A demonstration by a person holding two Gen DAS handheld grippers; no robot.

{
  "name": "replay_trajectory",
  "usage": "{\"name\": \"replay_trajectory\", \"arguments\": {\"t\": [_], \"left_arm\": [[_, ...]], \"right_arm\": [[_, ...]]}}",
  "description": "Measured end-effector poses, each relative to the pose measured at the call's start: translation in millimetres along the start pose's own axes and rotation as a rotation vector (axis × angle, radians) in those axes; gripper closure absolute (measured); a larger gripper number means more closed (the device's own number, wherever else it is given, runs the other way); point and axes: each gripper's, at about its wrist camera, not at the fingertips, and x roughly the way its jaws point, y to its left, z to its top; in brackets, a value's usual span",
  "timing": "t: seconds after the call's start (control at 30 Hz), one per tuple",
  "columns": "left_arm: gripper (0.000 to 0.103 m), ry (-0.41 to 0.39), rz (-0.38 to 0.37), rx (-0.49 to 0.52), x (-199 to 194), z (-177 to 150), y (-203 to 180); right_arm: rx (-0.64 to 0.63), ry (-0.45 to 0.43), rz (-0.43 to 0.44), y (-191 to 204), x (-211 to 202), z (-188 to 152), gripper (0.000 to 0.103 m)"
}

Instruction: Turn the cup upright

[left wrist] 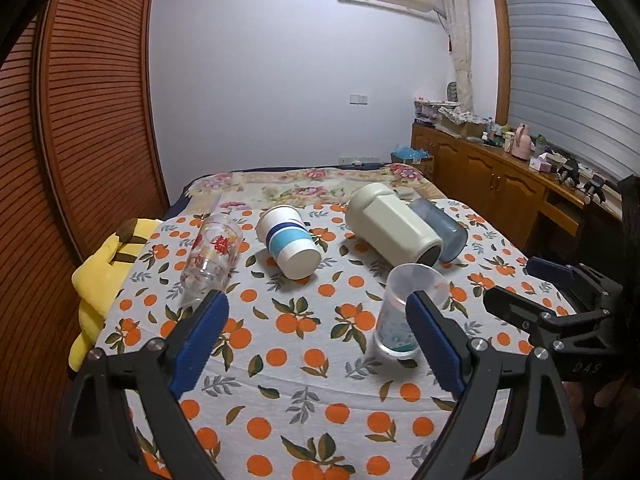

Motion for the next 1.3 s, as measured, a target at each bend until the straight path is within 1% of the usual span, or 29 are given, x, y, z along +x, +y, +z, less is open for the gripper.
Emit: {"name": "replay_trajectory", "arguments": {"t": [0.17,0.33,1.3], "left_arm": [[0.012,0.002,-0.003,0.000,-3,-3,-4],[0.012,0.017,-0.003,-0.008,-1,-8,-3],[0.012,0.011,-0.010,-0.011,-5,-8,-3]], "right_arm": [[0.002,-0.012,-0.029,-2,-8,-4,0.002],[0.013,-0.012,-0.037,-5,-8,-5,0.002],[0.013,-0.021,-0.052,-8,-11,-6,0.002]]}}
